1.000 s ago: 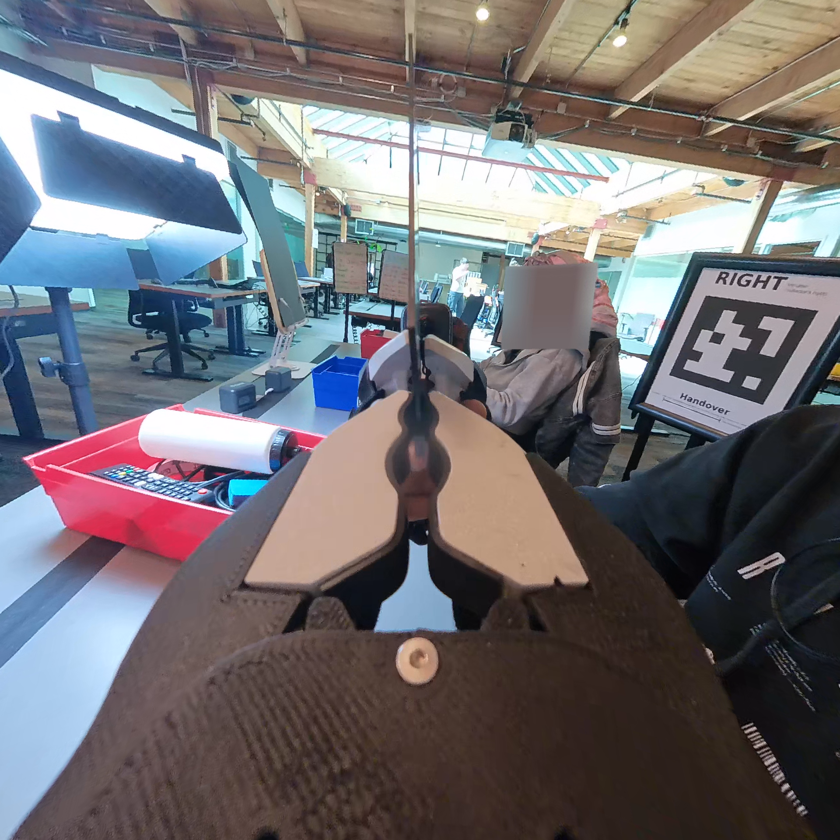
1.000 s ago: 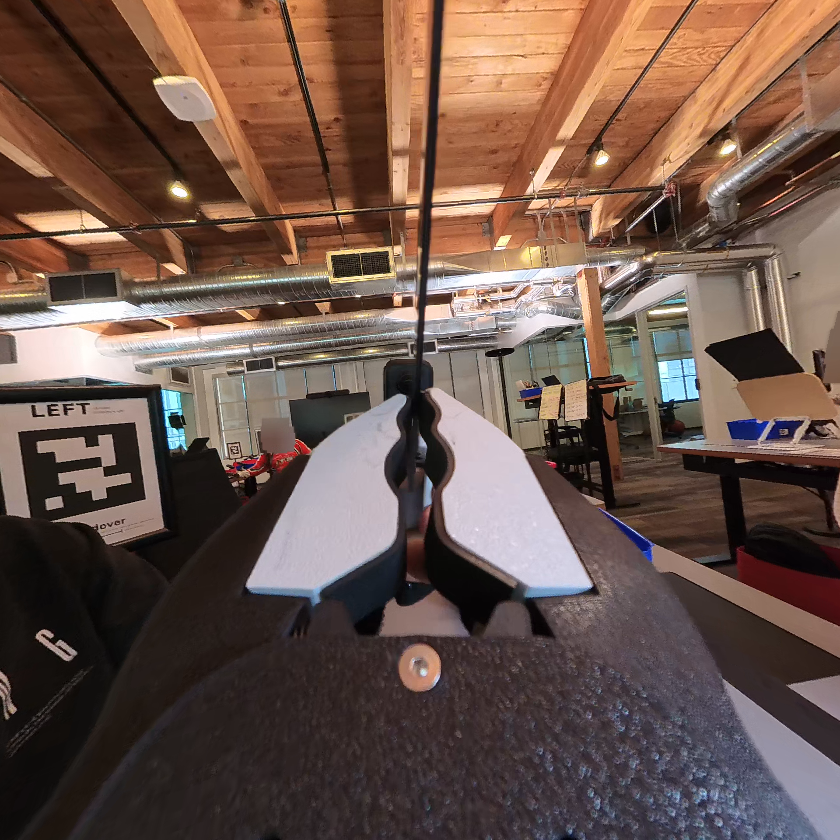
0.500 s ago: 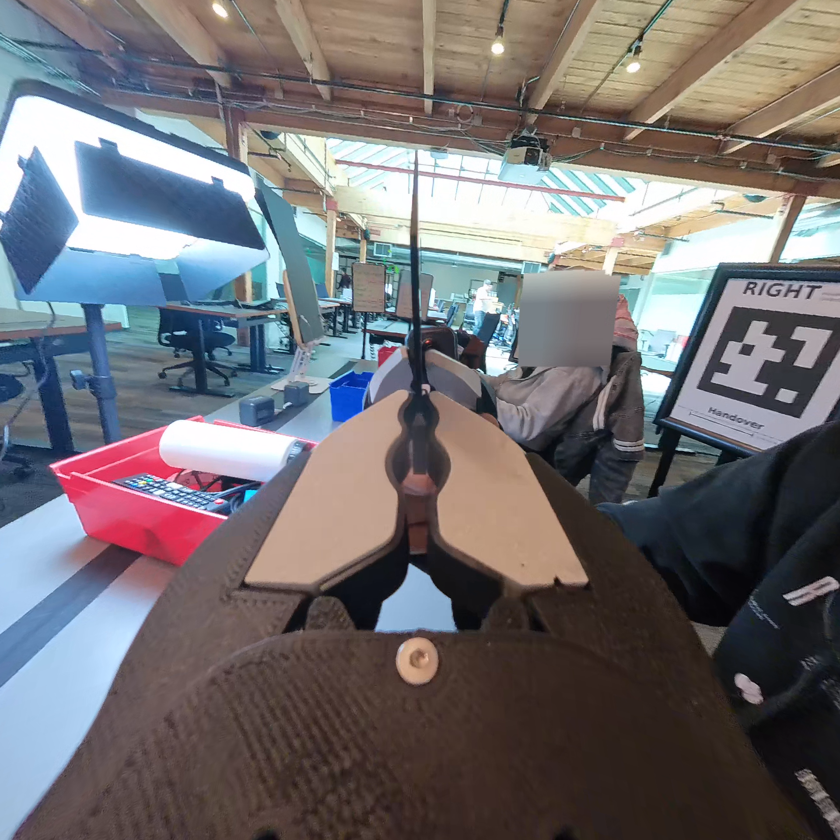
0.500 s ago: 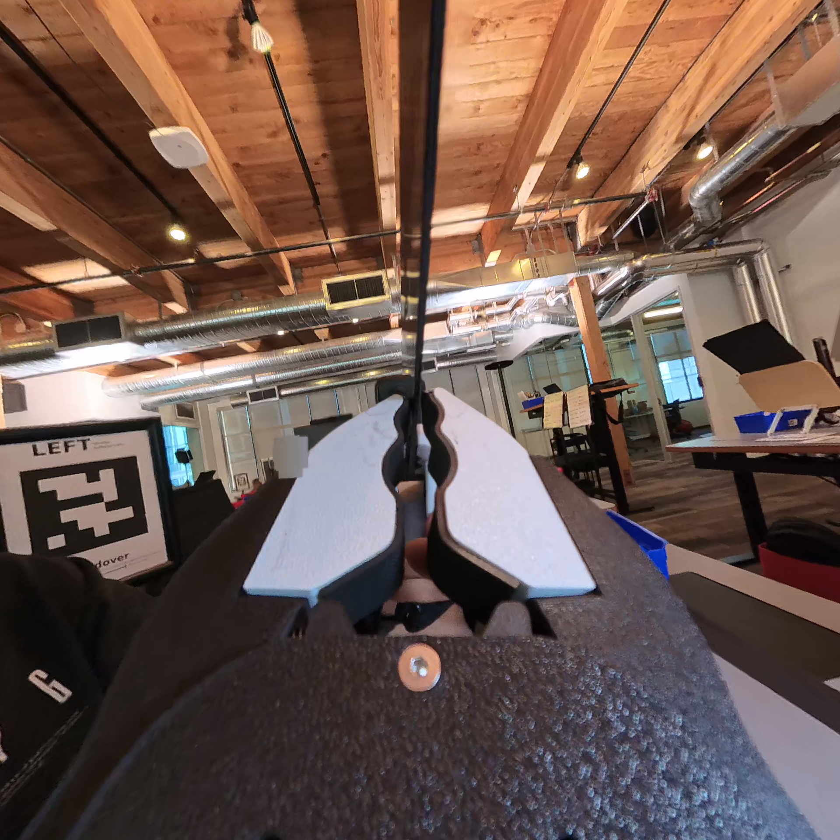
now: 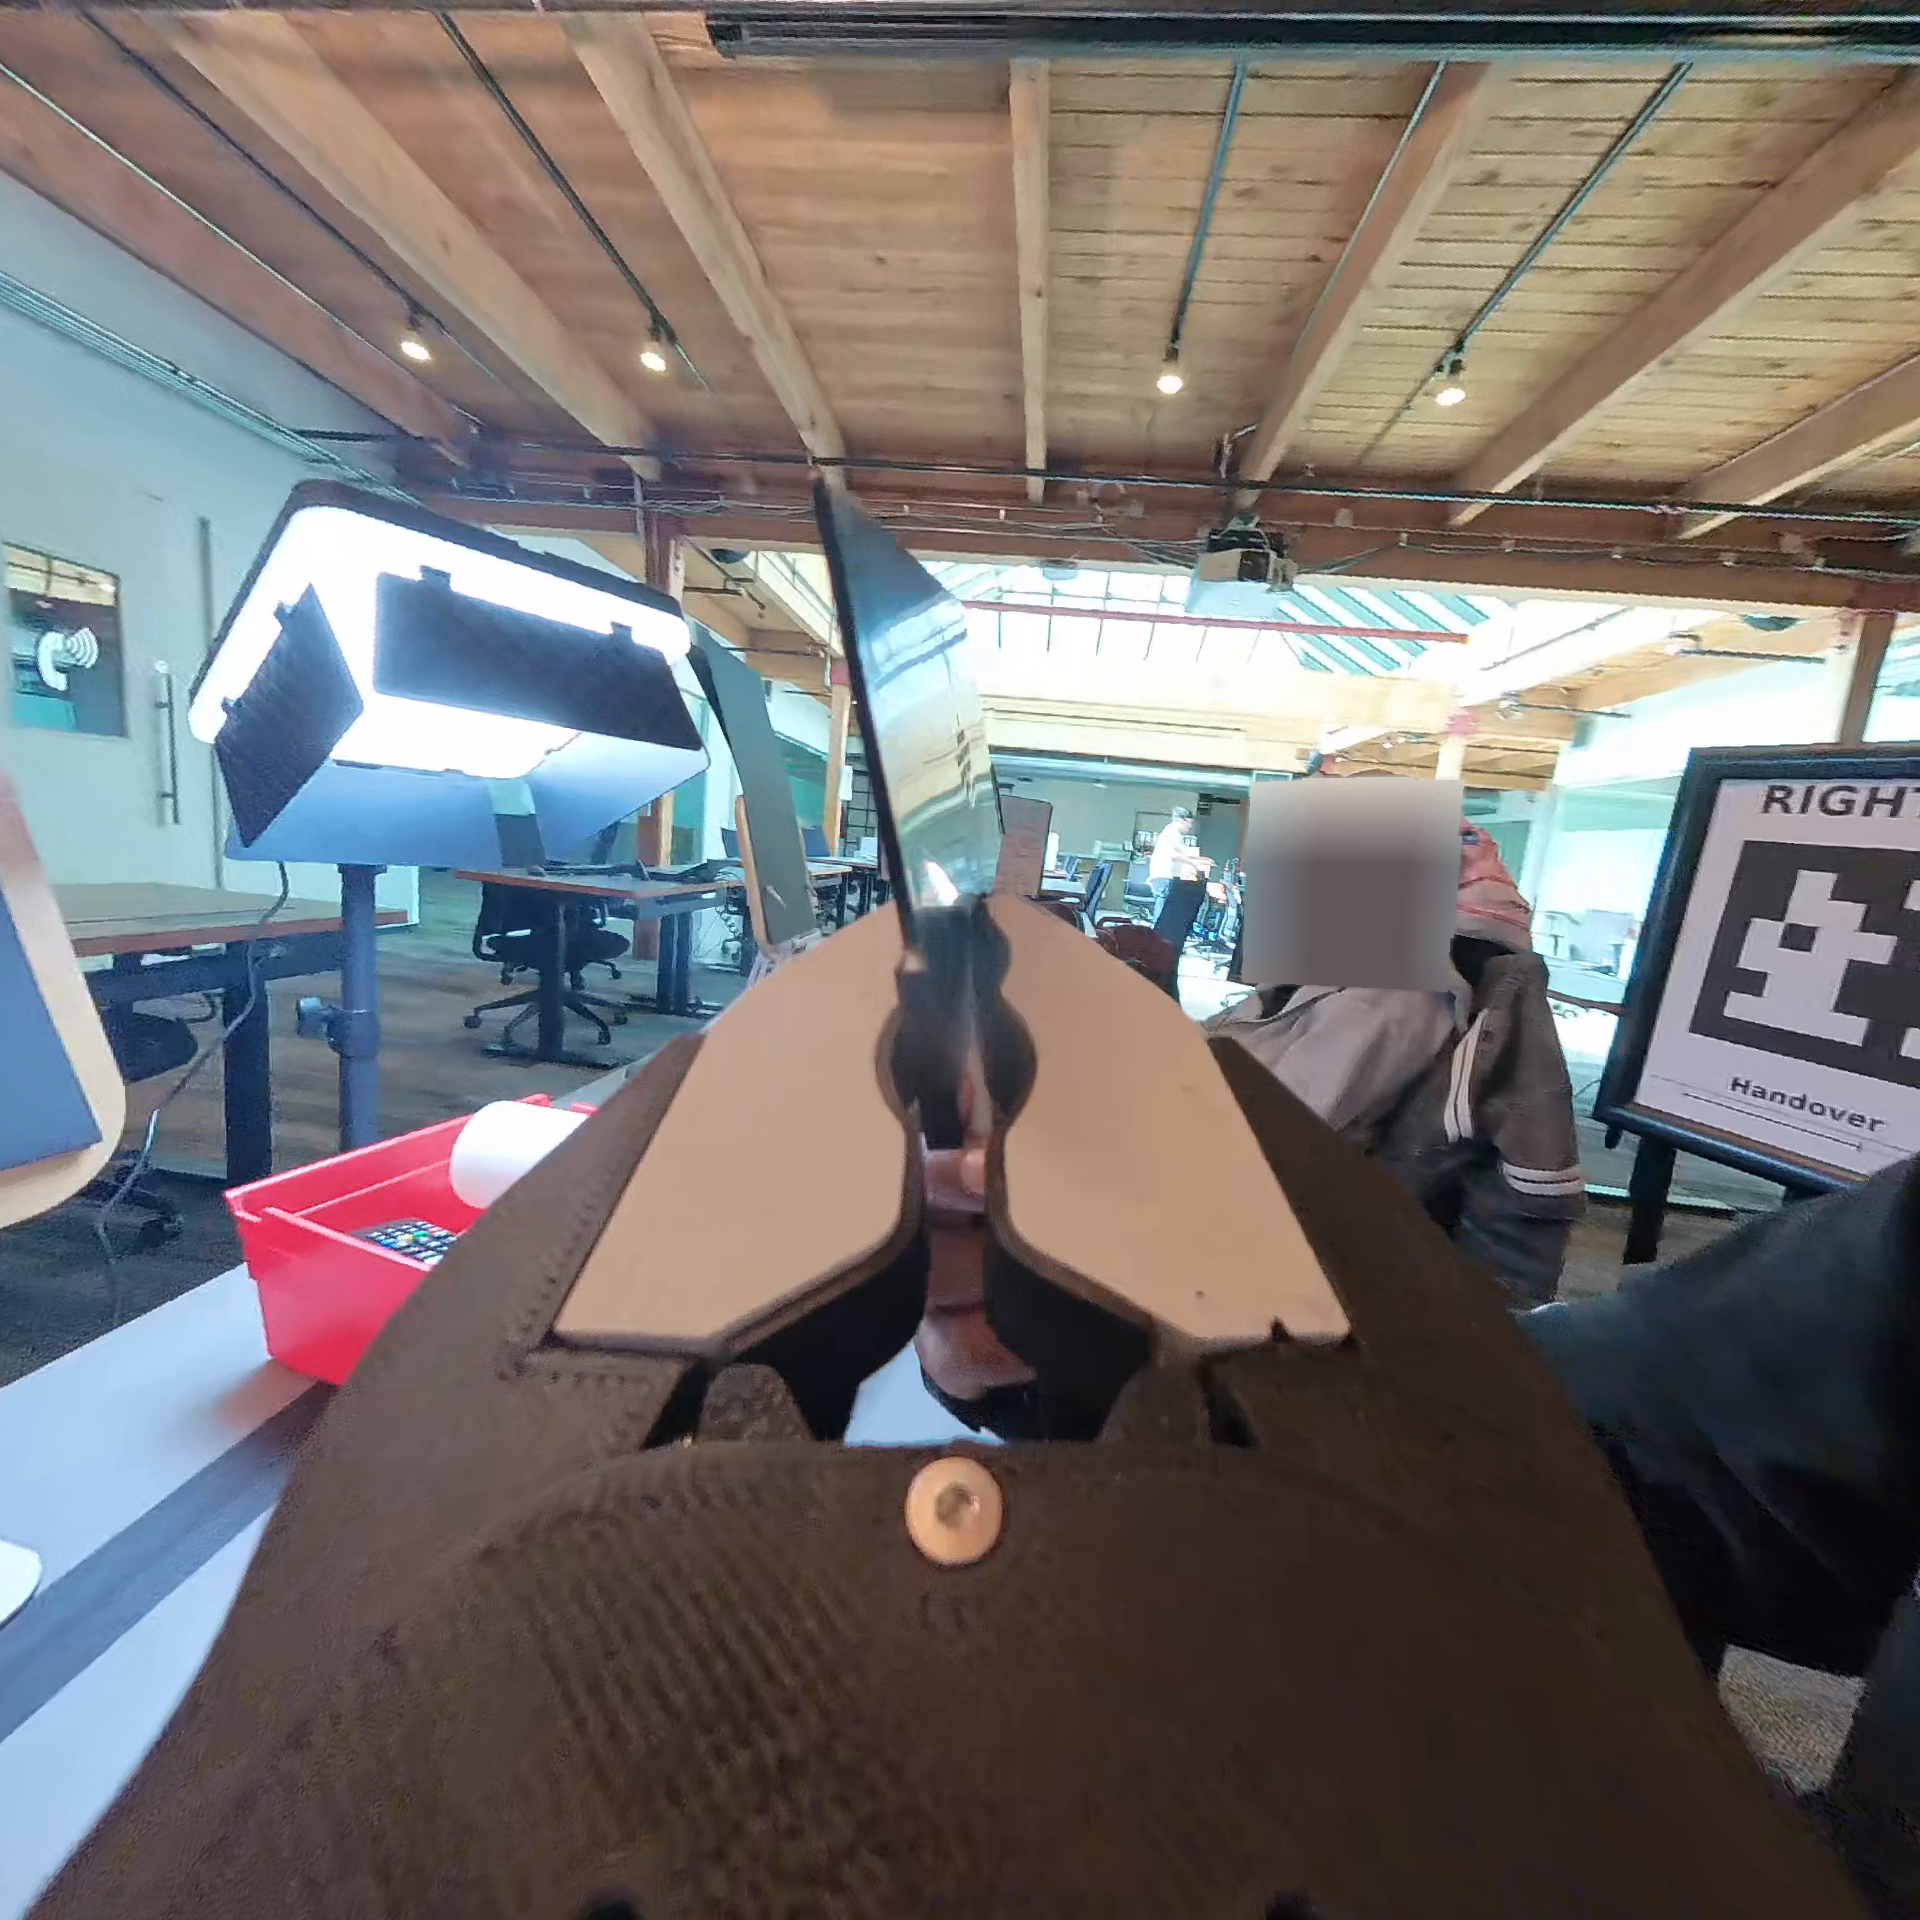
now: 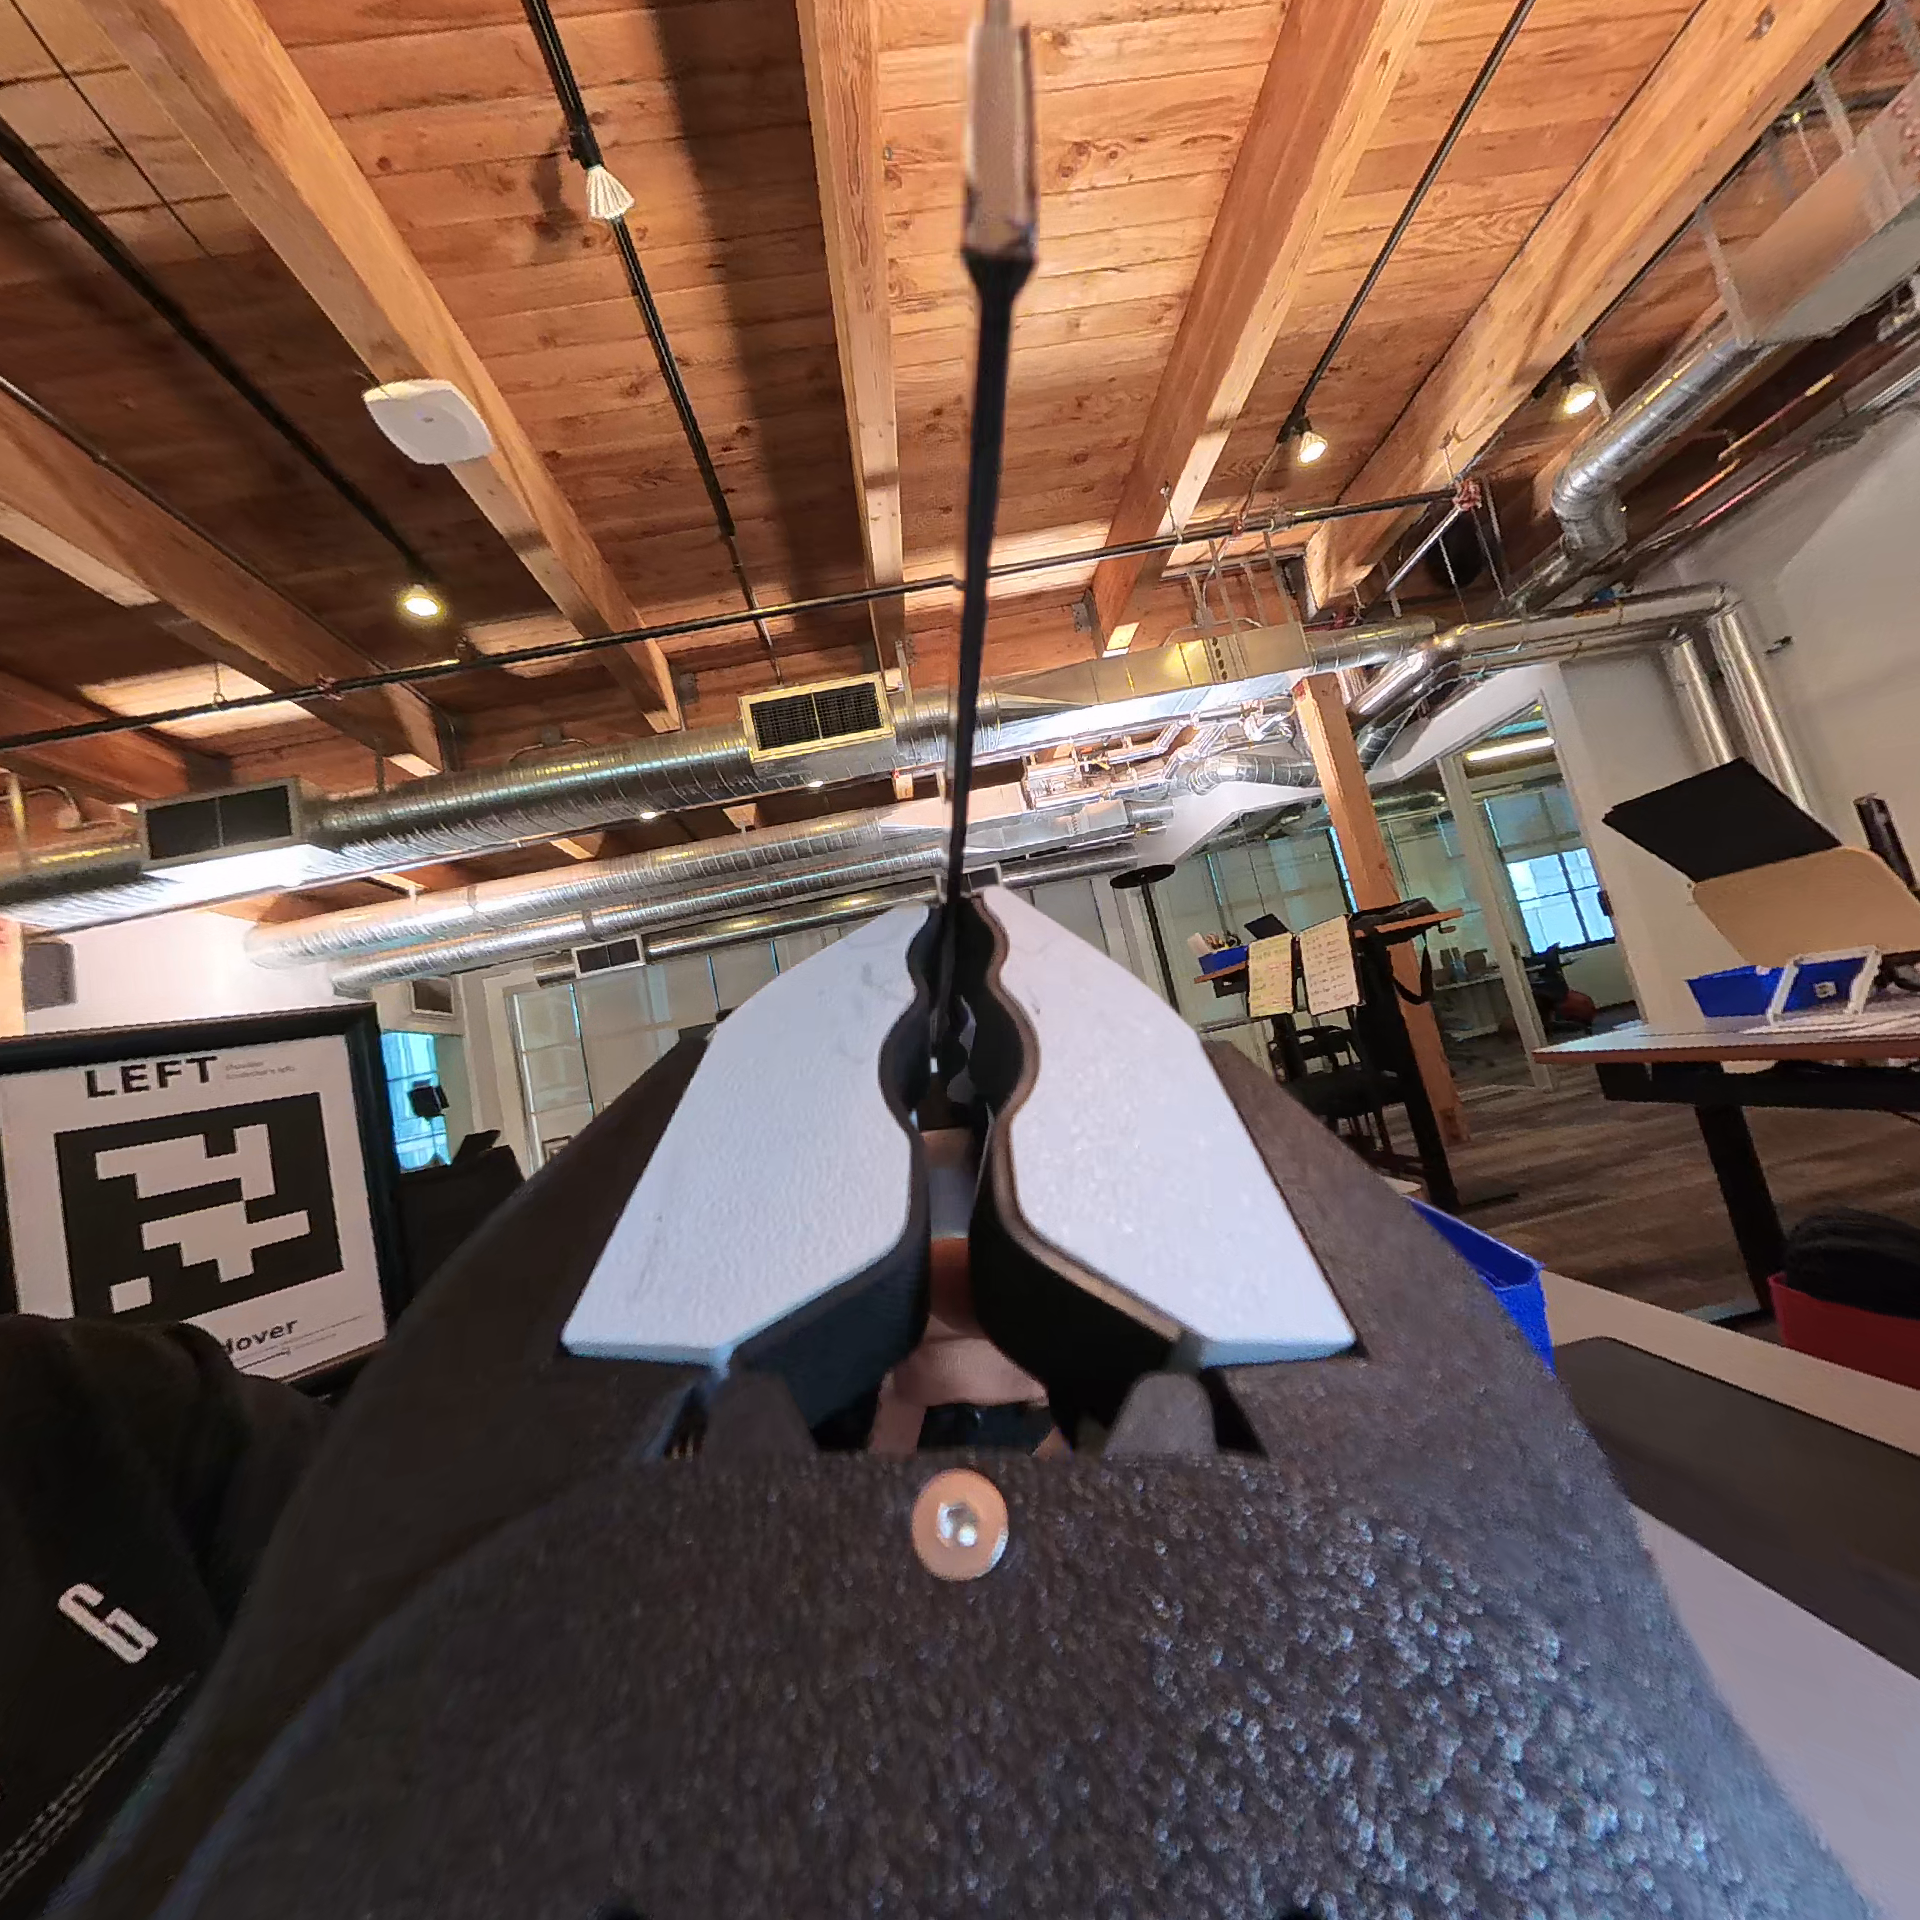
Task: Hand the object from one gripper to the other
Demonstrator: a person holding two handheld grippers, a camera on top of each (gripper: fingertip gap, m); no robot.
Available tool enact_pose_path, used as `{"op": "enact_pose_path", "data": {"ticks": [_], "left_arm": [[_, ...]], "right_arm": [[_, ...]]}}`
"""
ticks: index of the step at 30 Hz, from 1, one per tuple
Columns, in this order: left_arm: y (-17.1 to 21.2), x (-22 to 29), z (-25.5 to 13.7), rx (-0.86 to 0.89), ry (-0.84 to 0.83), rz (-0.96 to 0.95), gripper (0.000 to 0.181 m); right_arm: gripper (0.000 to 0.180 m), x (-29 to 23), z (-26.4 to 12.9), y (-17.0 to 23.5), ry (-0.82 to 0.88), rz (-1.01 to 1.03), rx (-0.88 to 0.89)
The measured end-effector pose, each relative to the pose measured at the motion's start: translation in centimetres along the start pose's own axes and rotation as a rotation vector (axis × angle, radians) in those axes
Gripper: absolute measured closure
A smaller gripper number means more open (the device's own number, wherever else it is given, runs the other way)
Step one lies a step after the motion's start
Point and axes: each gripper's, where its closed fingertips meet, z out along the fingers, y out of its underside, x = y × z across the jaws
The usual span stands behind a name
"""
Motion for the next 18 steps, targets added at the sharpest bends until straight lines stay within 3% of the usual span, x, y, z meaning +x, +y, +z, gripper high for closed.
{"op": "enact_pose_path", "data": {"ticks": [7, 11, 15, 18], "left_arm": [[-0.8, -0.1, -0.9, -0.073, 0.027, -0.030, 0.179], [-1.1, -0.7, -1.6, -0.106, 0.023, -0.067, 0.177], [-2.3, -1.0, -1.7, 0.034, 0.018, -0.087, 0.176], [-1.2, -0.5, -0.8, 0.049, 0.030, -0.077, 0.160]], "right_arm": [[0.172, 0.7, -0.5, -1.1, 0.040, -0.005, 0.043], [0.177, 0.7, -1.0, -2.0, 0.025, -0.014, 0.045], [0.177, 0.5, -0.8, -1.7, 0.016, -0.004, 0.067], [0.178, 0.5, -0.9, -1.9, 0.002, 0.052, 0.122]]}}
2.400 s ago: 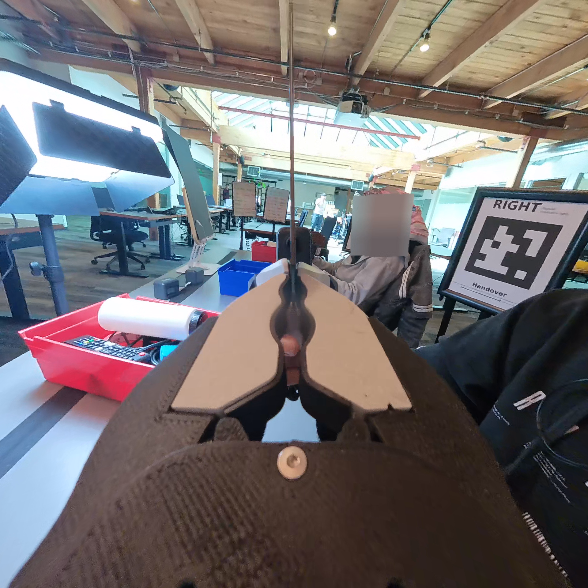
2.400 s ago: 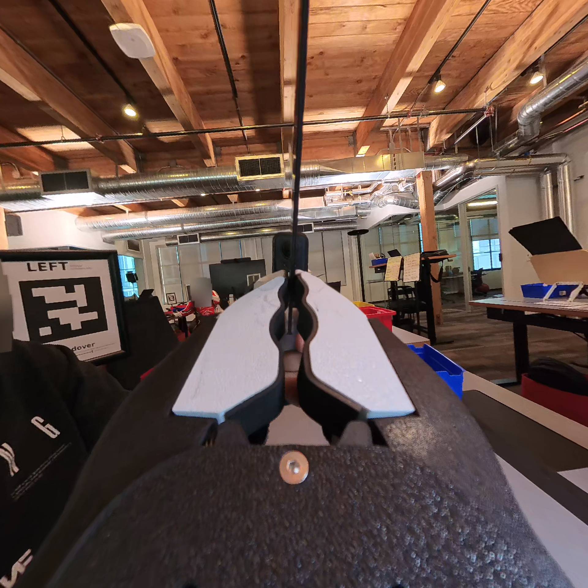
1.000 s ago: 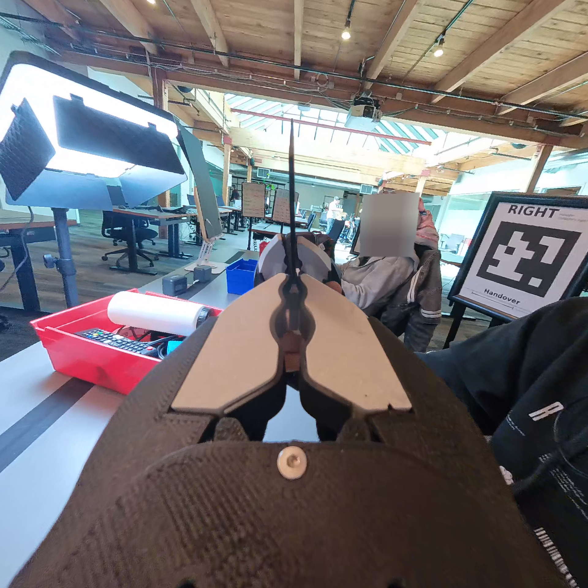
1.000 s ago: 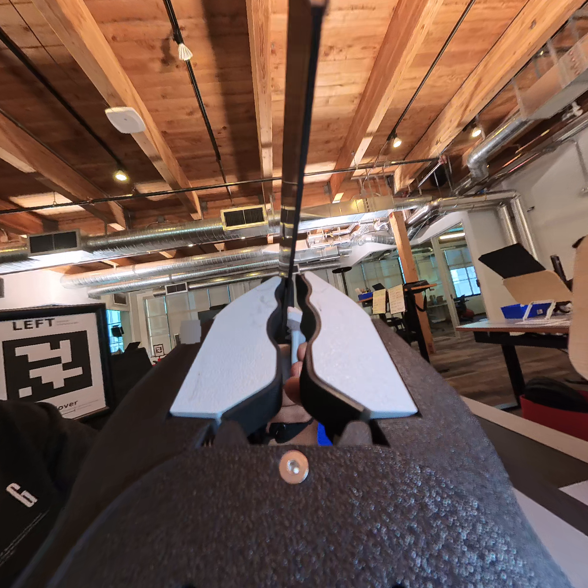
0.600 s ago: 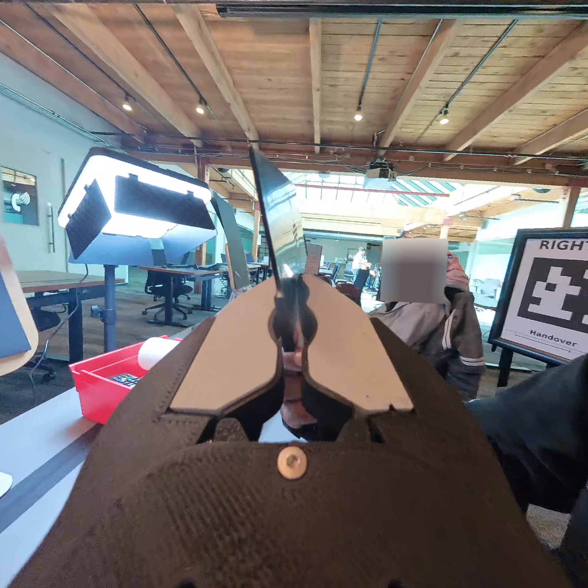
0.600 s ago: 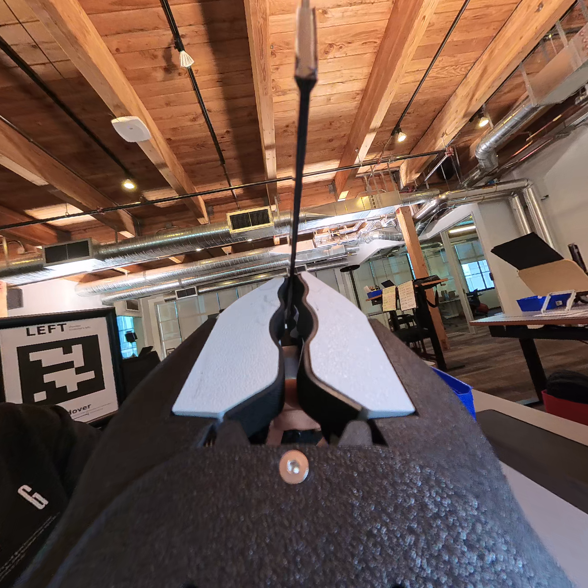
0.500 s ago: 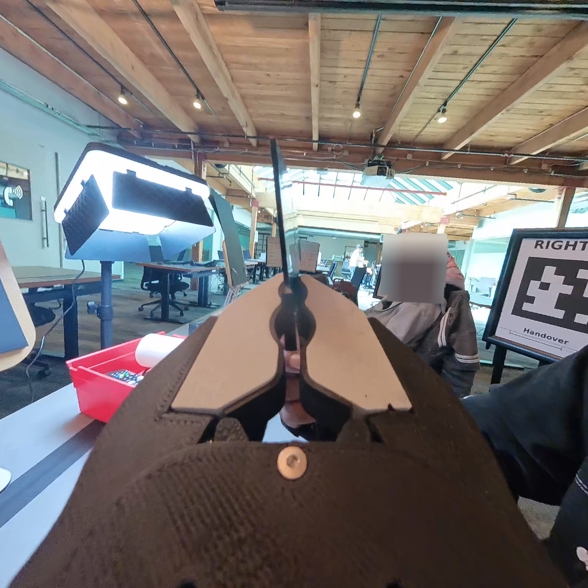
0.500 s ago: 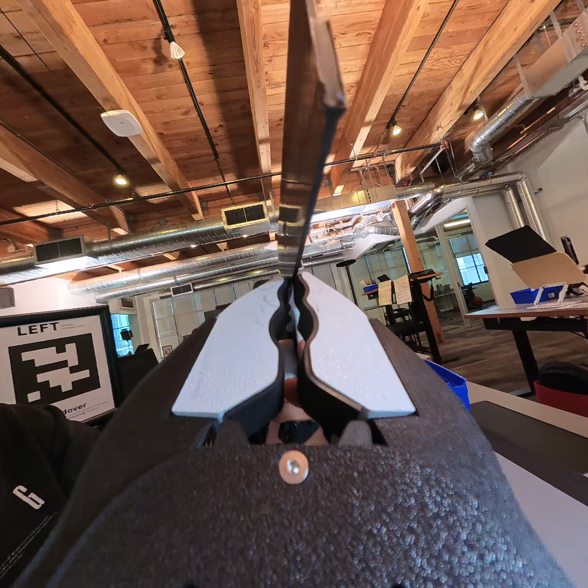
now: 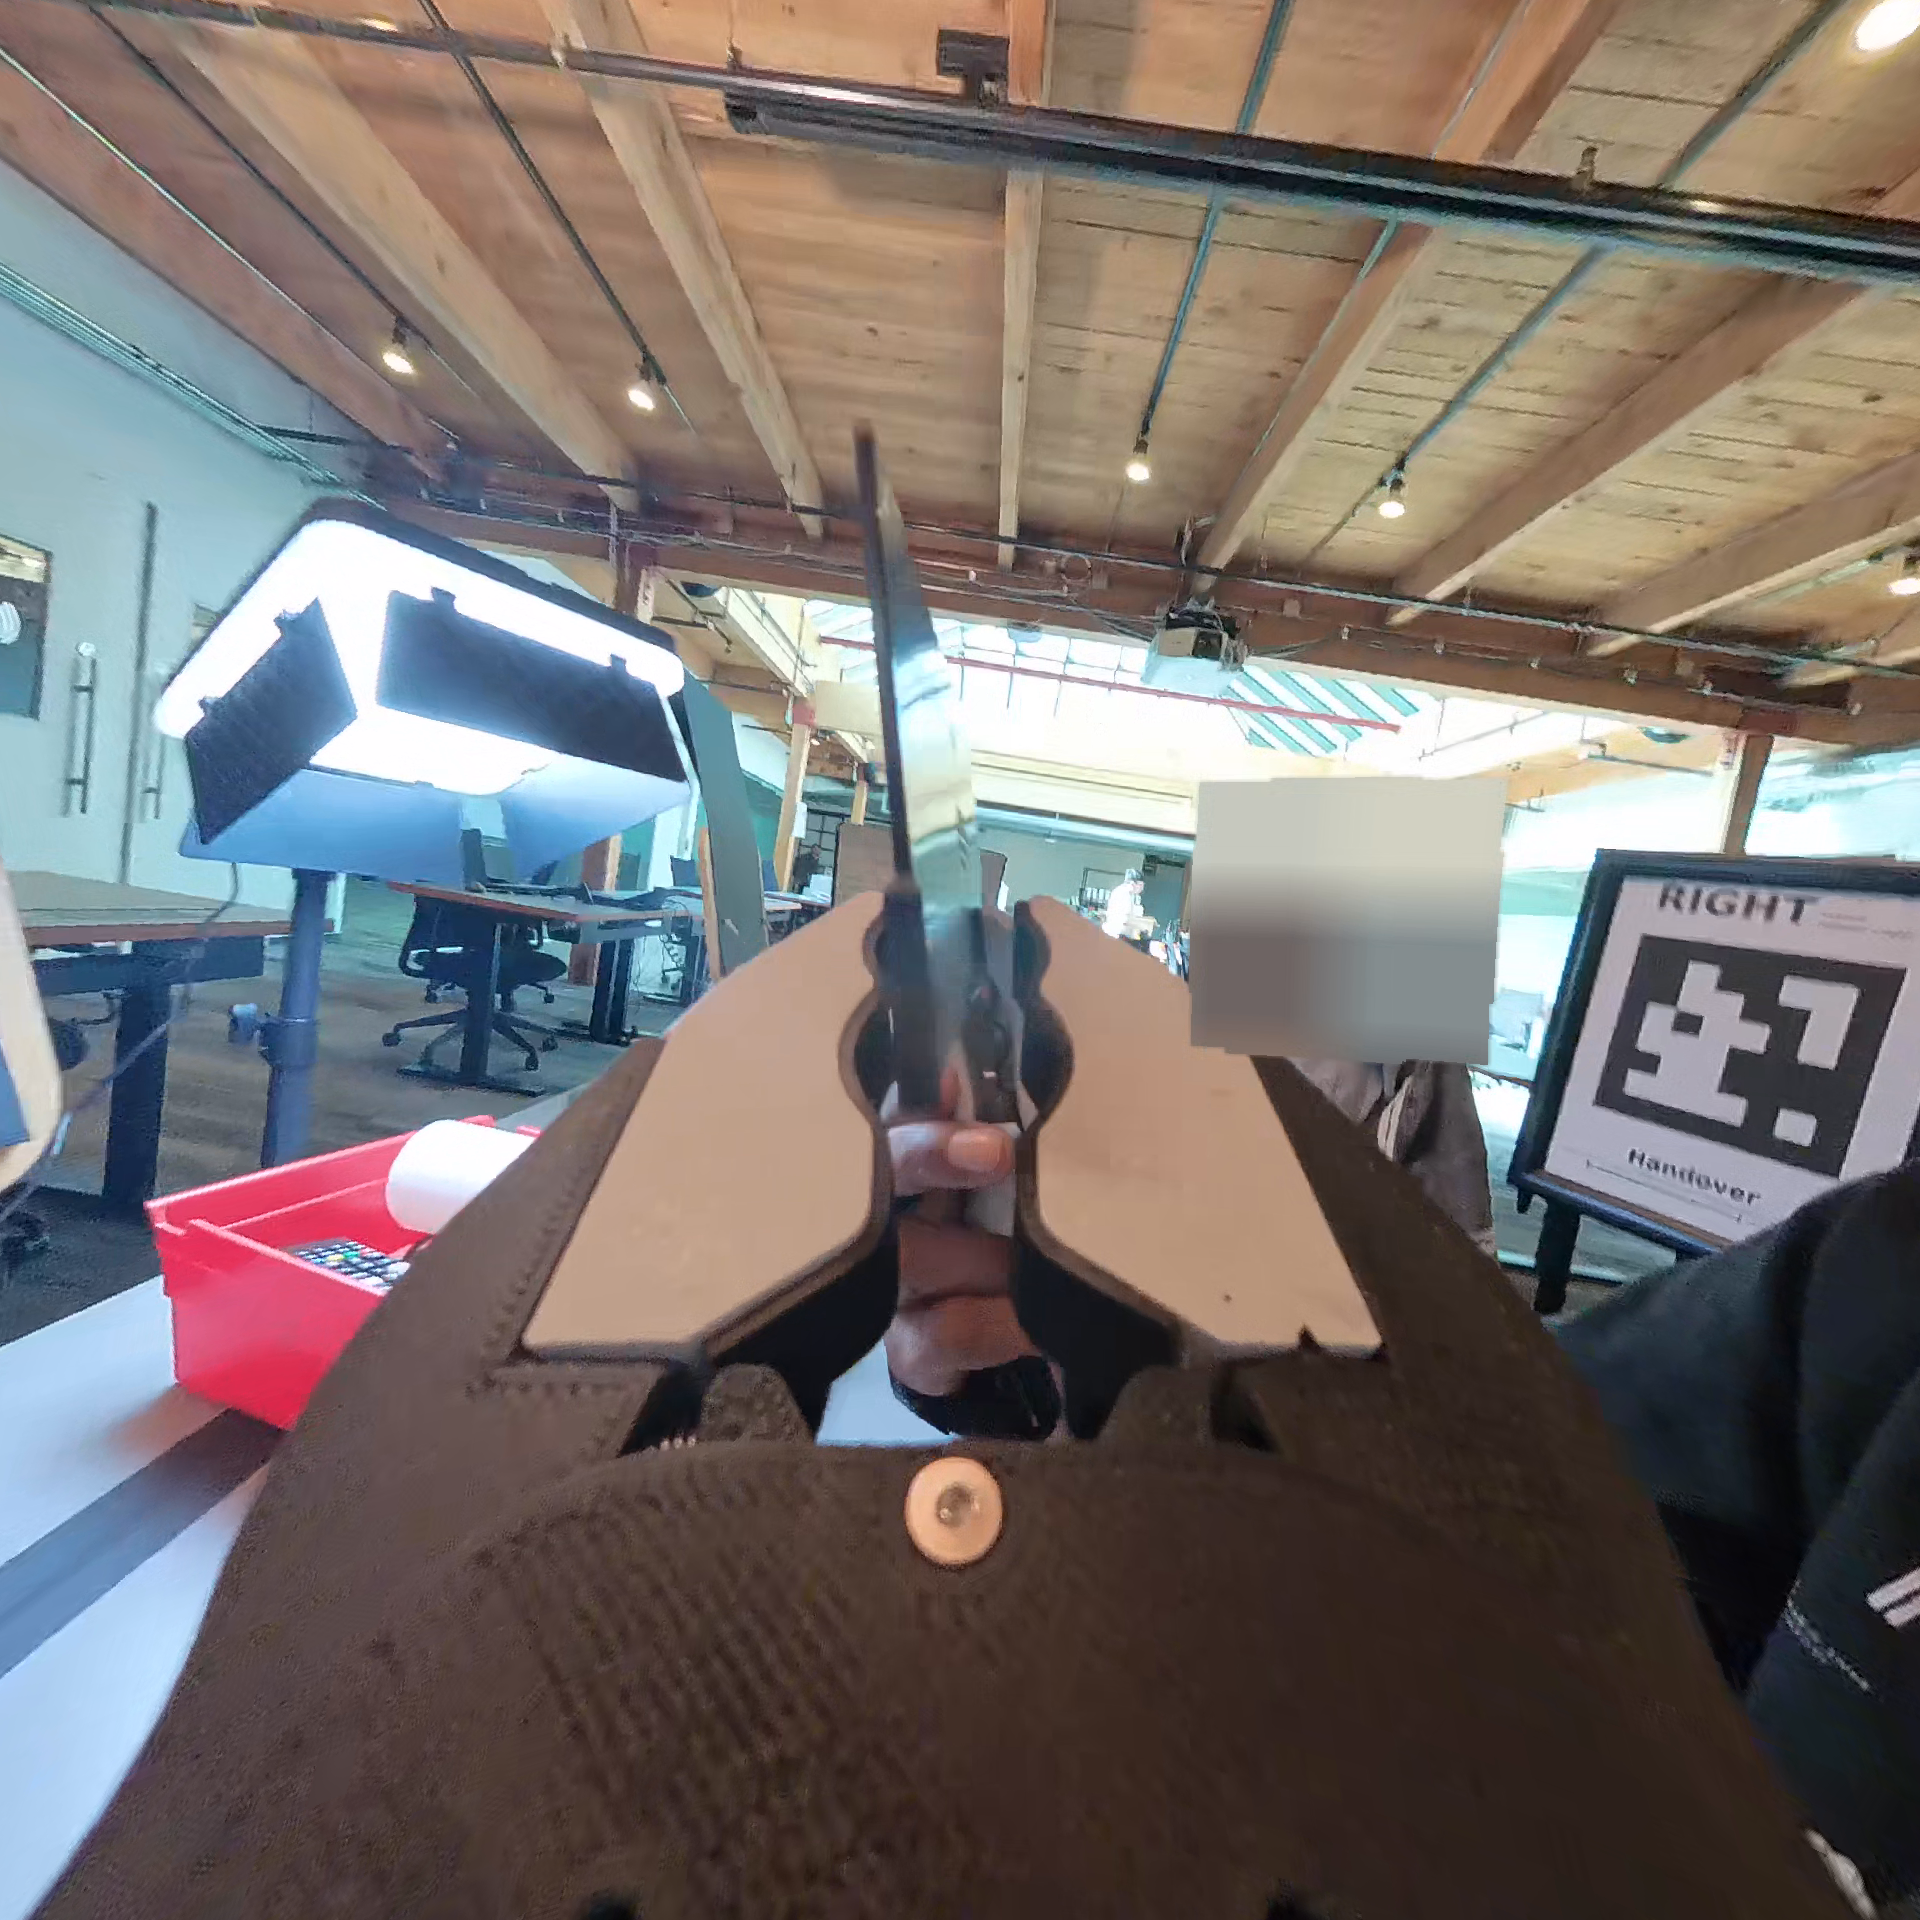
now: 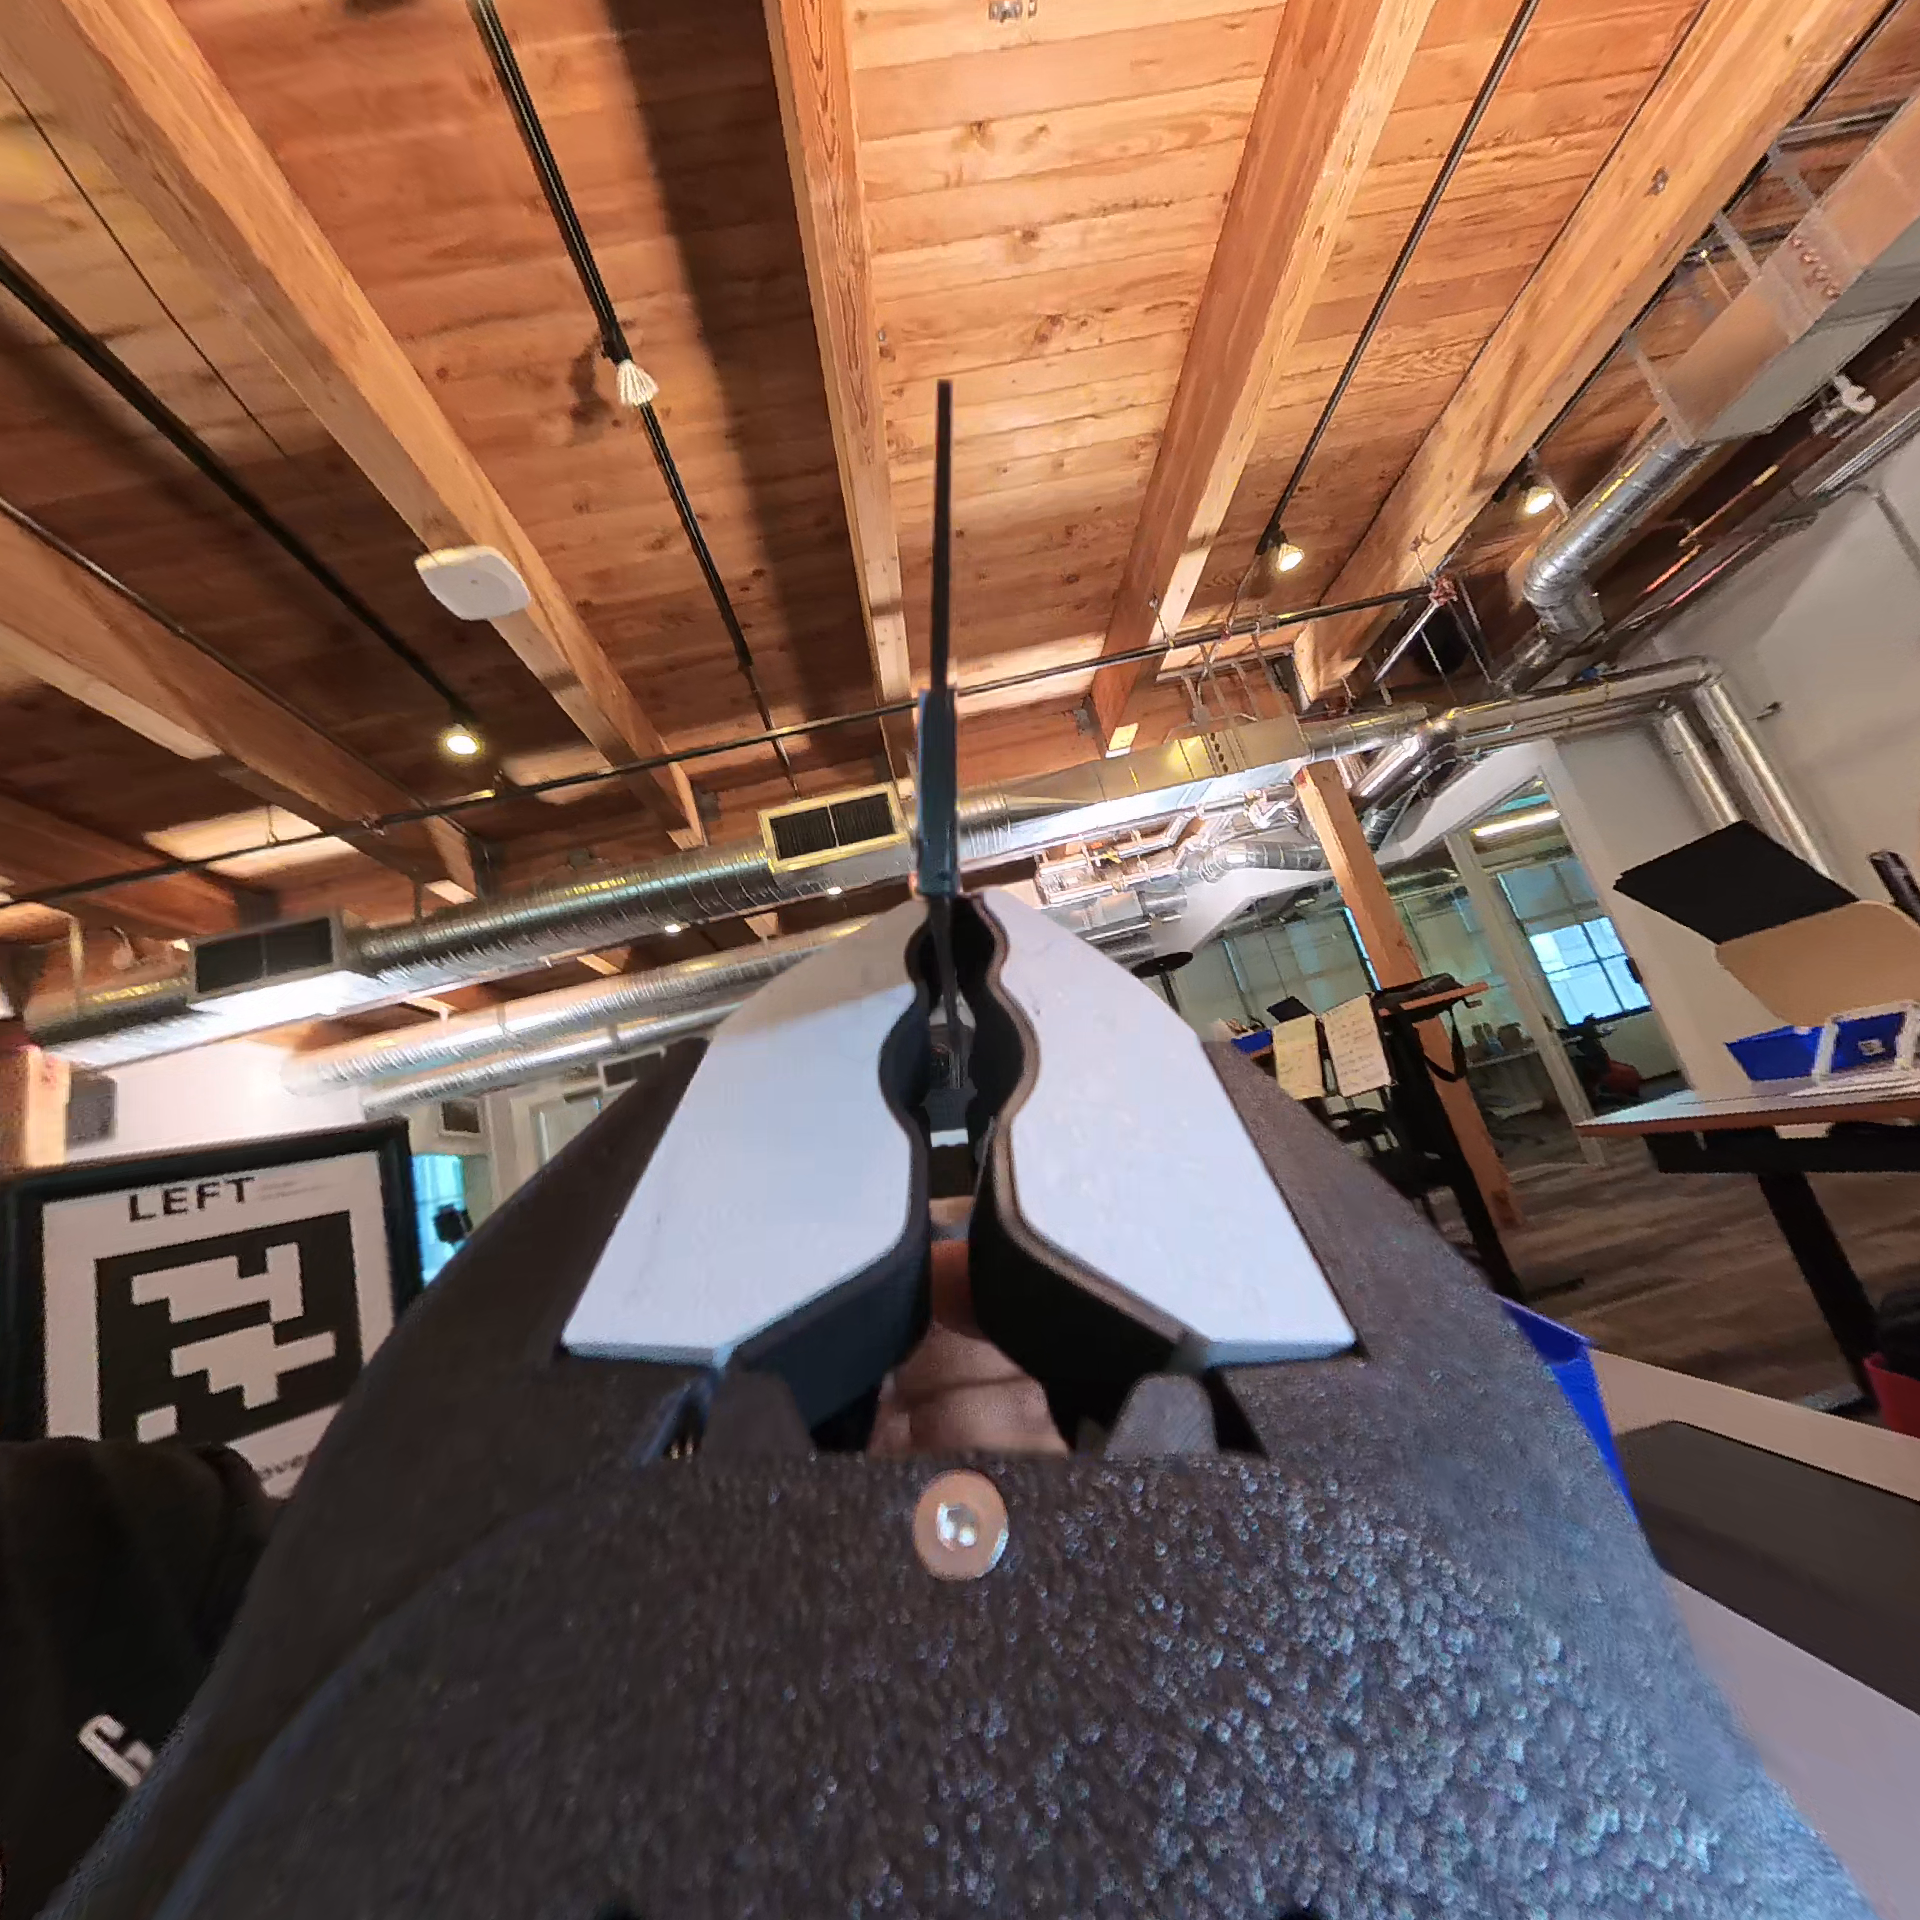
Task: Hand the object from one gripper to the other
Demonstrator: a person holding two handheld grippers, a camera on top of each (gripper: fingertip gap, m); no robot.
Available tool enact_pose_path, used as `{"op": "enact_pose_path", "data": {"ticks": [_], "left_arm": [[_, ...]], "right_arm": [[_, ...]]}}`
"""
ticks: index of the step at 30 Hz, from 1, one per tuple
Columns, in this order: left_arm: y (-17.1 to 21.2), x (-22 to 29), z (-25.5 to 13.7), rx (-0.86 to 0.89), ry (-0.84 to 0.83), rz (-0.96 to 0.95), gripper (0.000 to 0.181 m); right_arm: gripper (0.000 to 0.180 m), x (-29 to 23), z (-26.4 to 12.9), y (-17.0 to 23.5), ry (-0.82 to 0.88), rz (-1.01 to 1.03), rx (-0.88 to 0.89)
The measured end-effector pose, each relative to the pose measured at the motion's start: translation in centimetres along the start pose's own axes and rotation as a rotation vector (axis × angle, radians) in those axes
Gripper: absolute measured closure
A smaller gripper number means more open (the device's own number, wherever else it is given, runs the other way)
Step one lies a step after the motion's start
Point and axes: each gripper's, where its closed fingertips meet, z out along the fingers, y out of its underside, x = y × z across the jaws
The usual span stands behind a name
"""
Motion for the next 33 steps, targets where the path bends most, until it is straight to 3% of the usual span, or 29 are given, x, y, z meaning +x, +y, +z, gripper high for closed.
{"op": "enact_pose_path", "data": {"ticks": [3, 6, 12, 15, 19, 23, 30, 33], "left_arm": [[1.0, 0.4, 1.0, 0.008, -0.028, 0.061, 0.163], [0.7, 0.3, 0.8, 0.022, -0.050, 0.085, 0.178], [-0.7, 0.3, -0.1, 0.001, -0.026, 0.054, 0.179], [-1.1, 0.2, -0.3, 0.002, -0.033, 0.046, 0.178], [-1.3, 0.3, -0.1, 0.099, -0.050, 0.068, 0.173], [0.5, 0.9, 1.1, 0.058, -0.052, 0.112, 0.172], [-0.1, 0.7, 0.6, -0.053, -0.047, 0.072, 0.180], [-0.4, 0.7, 0.2, -0.111, -0.042, 0.042, 0.179]], "right_arm": [[0.177, 0.1, 0.1, 0.9, -0.002, 0.030, 0.005], [0.177, -0.1, 0.5, 1.6, -0.009, 0.049, -0.001], [0.171, 0.2, 0.2, 0.7, 0.012, 0.026, -0.017], [0.177, -0.1, 0.2, 0.5, -0.006, 0.017, -0.014], [0.178, -0.5, 0.4, 0.9, -0.025, 0.061, 0.020], [0.178, -0.8, 0.8, 2.1, -0.039, 0.103, 0.025], [0.170, -0.4, 0.7, 1.8, -0.018, 0.073, -0.014], [0.176, -0.5, 0.6, 1.9, -0.032, 0.040, -0.046]]}}
